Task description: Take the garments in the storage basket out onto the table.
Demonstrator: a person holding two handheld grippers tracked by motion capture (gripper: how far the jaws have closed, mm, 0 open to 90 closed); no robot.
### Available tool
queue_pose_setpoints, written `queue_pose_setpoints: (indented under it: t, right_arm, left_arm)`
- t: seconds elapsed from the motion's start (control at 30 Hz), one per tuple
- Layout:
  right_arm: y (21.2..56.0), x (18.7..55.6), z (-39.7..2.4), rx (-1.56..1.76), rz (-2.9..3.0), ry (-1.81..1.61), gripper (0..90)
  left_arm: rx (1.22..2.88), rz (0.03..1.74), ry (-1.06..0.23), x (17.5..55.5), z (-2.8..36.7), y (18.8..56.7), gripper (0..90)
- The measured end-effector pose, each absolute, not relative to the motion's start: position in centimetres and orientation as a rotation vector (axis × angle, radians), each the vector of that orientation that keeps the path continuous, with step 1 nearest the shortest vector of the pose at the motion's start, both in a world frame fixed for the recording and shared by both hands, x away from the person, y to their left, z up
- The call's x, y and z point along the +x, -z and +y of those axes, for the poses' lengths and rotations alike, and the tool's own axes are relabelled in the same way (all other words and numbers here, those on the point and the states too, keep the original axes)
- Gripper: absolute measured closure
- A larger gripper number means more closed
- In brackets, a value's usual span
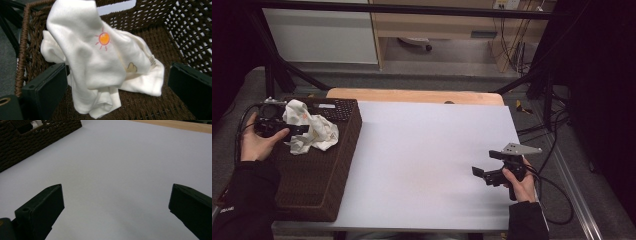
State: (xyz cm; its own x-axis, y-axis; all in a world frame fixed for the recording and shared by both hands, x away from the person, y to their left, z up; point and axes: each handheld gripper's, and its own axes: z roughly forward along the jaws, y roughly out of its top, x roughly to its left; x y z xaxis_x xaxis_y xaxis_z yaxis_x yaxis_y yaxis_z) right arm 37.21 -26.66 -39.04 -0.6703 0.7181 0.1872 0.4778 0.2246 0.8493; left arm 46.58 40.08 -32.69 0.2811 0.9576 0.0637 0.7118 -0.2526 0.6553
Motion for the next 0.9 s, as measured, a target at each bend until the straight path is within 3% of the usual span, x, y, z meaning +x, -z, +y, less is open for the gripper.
queue_pose_setpoints:
  t: [0.9]
  right_arm:
    - [39.3,37.3,-26.5,1.131,2.266,-1.412,0.7]
  left_arm:
    - [2.037,1.543,-0.64,49.6,40.7,37.1,5.0]
